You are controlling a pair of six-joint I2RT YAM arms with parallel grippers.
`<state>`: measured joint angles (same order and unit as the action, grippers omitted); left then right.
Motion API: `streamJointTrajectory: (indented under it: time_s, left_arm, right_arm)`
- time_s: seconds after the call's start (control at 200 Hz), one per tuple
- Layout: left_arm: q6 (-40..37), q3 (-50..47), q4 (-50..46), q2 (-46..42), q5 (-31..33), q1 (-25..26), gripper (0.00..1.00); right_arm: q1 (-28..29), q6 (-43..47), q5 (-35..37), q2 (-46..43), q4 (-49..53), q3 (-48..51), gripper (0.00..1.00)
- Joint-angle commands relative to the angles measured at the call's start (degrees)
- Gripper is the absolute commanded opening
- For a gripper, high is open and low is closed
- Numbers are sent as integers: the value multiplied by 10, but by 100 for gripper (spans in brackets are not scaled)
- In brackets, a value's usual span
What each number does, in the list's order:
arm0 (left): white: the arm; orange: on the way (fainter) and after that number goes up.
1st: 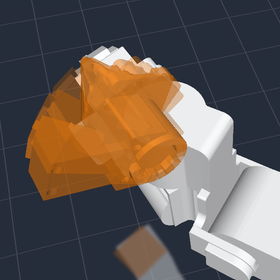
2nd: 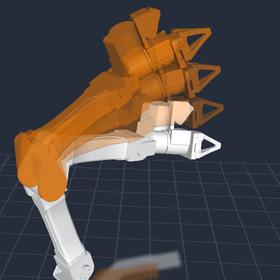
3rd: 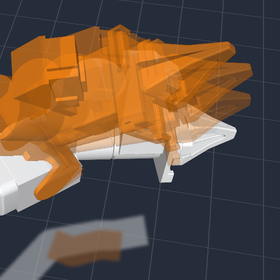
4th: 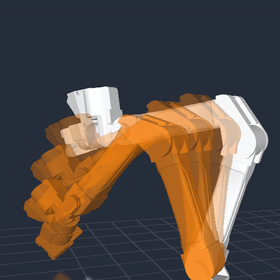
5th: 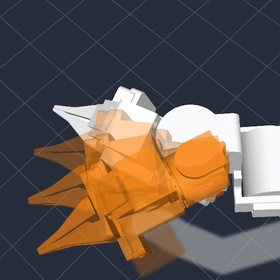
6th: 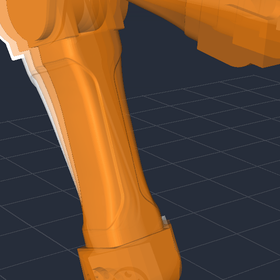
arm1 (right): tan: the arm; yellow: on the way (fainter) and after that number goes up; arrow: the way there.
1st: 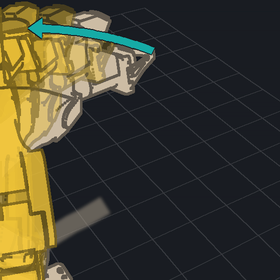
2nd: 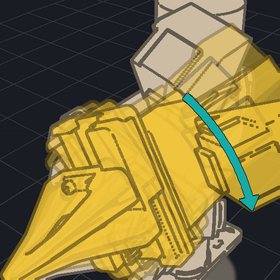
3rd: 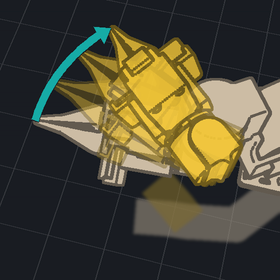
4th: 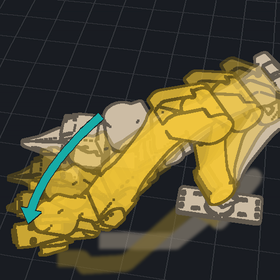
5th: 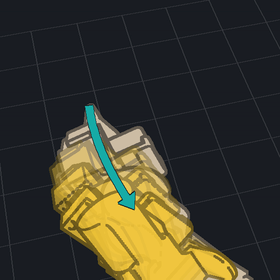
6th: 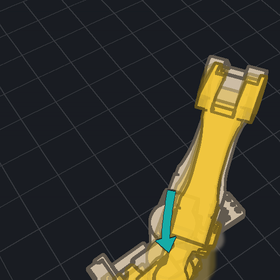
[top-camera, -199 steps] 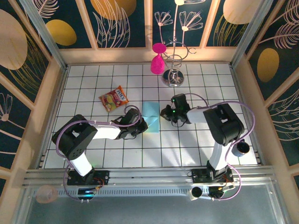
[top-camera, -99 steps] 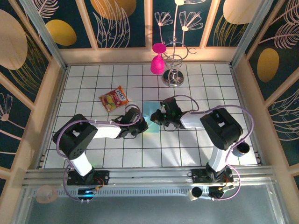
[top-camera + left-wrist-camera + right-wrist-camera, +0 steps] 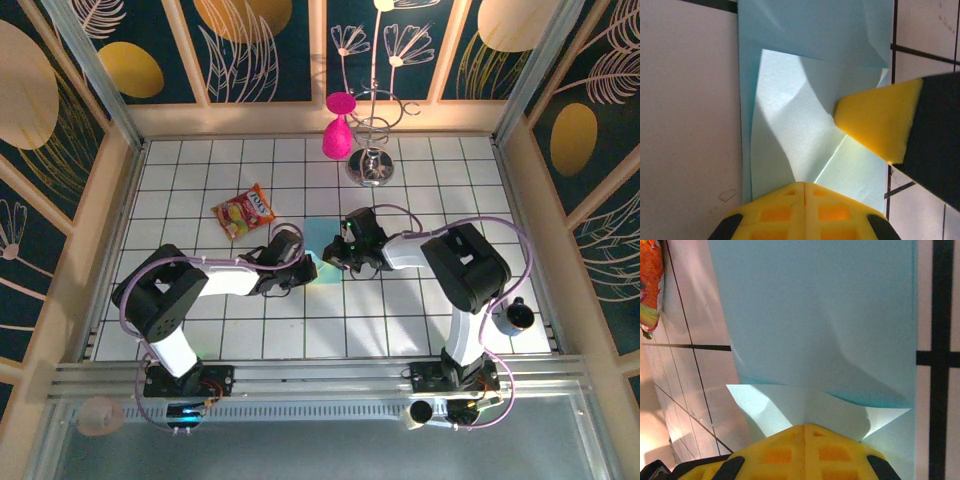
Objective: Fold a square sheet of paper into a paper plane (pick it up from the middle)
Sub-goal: Fold the triangle a second time at the center of the table.
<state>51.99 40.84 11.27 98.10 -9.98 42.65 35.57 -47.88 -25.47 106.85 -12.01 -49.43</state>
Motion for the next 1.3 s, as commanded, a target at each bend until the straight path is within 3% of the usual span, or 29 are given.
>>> streamJointTrajectory:
  time_s: [0.0, 0.315, 0.506, 0.606, 0.841, 1.071, 1.296]
  left_arm:
    - [-66, -27, -135, -17, -19, 2, 0]
    - [-88, -34, -193, -77, -8, 0, 0]
    - [-68, 7, -125, -130, -7, 0, 0]
    - [-47, 19, -79, -105, -15, 0, 0]
    - [-27, 43, -92, -30, 11, -4, 0]
    - [-11, 22, -99, -5, 9, -7, 0]
    - [-3, 11, -98, -3, 3, -7, 0]
  right_arm:
    - [-15, 27, 54, 39, 77, 0, 0]
    - [-19, 45, 40, 41, 82, -8, 0]
    - [-19, 50, 30, 22, 73, -12, 0]
    - [-18, 48, 25, 15, 66, -14, 0]
    - [-19, 45, 13, 6, 53, -22, 0]
    - [-18, 59, 0, -20, 30, -24, 0]
    - [18, 70, 9, -26, 21, -37, 0]
